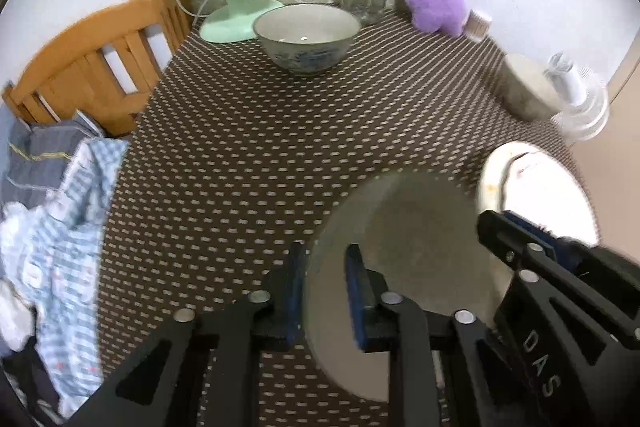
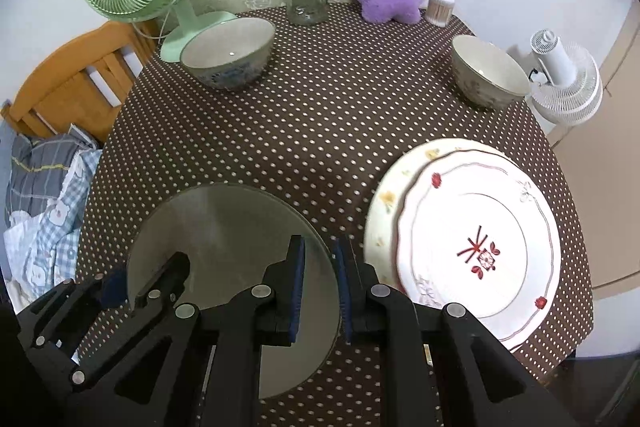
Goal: Organize plates and bowls
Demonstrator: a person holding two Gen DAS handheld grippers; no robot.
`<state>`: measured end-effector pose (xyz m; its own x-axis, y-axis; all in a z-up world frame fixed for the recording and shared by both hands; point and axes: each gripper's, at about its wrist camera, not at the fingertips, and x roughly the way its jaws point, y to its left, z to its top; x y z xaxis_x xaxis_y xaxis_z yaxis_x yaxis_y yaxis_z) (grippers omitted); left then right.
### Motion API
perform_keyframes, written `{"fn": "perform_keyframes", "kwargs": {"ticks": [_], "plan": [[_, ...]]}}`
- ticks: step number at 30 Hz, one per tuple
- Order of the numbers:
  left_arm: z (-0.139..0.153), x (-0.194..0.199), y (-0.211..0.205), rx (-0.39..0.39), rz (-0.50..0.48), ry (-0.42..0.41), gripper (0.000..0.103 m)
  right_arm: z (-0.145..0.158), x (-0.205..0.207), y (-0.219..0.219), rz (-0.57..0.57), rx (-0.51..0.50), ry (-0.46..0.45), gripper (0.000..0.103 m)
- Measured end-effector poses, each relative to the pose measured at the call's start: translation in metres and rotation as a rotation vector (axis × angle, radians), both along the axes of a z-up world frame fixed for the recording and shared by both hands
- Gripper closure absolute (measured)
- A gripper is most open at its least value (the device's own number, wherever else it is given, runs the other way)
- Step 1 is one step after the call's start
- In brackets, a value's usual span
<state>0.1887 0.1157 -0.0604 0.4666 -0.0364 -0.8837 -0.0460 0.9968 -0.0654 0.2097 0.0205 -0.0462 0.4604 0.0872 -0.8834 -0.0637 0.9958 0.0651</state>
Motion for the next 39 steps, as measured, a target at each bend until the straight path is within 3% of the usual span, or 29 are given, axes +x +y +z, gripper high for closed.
{"fn": "perform_keyframes", "kwargs": {"ticks": [5, 13, 23, 29, 34, 39], "plan": [[-0.002, 0.003, -0.007, 0.075, 0.035, -0.020, 0.085, -0.004, 0.005, -0.004, 0.019, -0.026, 0.000, 0.093], [-0.012, -0.003, 0.001, 0.074, 0.099, 0.029, 0.085, -0.010, 0.003, 0.006, 0.085, -0.013, 0.021, 0.093], [-0.002, -0.008, 0.002, 0.083, 0.095, 0.031, 0.064, -0.004, 0.001, 0.000, 0.098, -0.023, 0.035, 0.092], [0.010, -0.015, -0.002, 0.083, 0.091, 0.010, 0.038, 0.009, -0.004, -0.006, 0.127, -0.027, 0.011, 0.090], [0.028, -0.021, -0.002, 0.071, 0.089, -0.033, 0.030, 0.025, -0.009, -0.010, 0.159, 0.005, -0.030, 0.050], [0.049, -0.023, 0.001, 0.070, 0.089, -0.082, 0.019, 0.045, -0.010, -0.011, 0.161, 0.026, -0.076, 0.034]]}}
